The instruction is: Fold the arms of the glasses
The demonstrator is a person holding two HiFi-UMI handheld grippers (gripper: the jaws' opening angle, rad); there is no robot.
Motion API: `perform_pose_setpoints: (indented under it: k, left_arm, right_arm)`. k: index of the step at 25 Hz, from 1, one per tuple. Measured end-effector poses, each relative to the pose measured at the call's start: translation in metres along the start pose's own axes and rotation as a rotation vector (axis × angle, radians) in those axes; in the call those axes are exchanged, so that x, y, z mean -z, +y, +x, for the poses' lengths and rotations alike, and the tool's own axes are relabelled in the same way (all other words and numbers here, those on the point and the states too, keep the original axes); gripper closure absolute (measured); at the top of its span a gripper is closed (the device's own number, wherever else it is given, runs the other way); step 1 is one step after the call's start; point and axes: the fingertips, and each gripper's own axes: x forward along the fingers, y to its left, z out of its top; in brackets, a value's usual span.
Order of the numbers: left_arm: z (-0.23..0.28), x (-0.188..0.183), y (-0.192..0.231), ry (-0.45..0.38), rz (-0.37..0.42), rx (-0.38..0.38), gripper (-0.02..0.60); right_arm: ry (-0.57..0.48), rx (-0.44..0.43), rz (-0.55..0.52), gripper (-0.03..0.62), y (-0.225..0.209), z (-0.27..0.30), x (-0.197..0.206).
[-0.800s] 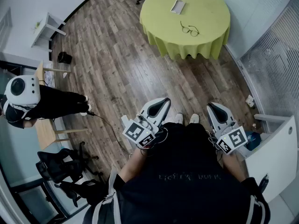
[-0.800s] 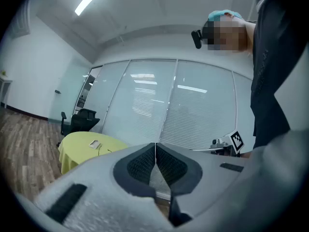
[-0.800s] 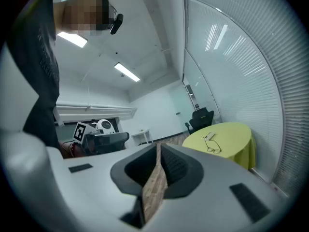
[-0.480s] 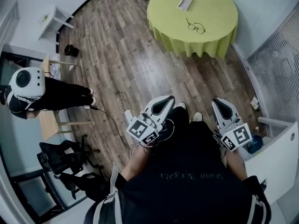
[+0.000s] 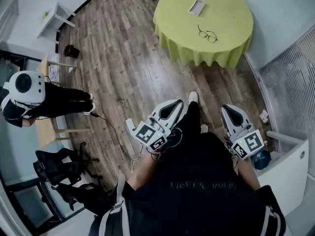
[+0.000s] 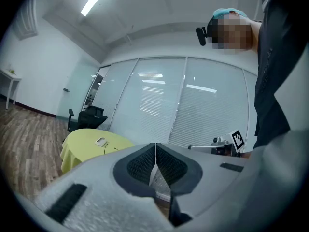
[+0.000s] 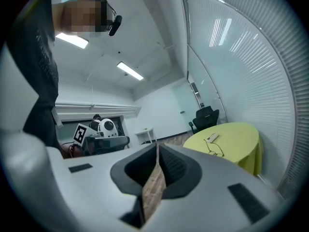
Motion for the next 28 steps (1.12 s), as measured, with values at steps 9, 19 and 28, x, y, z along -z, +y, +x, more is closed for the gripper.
perform_pose_setpoints:
  k: [9, 19, 28]
  left_arm:
    - [0.08, -0.032, 0.069, -0.02, -0.01, 0.037, 0.561]
    - [0.148, -0.054, 0.156, 0.028, 0.006, 0.105, 0.561]
    - [0.194, -0.063, 0.204, 0.046, -0.028, 0.152, 0.561]
  right_arm:
    - [0.058, 0.006, 0.002, 0.563, -0.062, 0.07, -0.031]
    - [0.105, 0.047, -0.009, 0.563, -0.114, 0.169, -0.057]
    - [0.13, 0.062, -0.02, 0.563, -0.148, 0.219, -0.064]
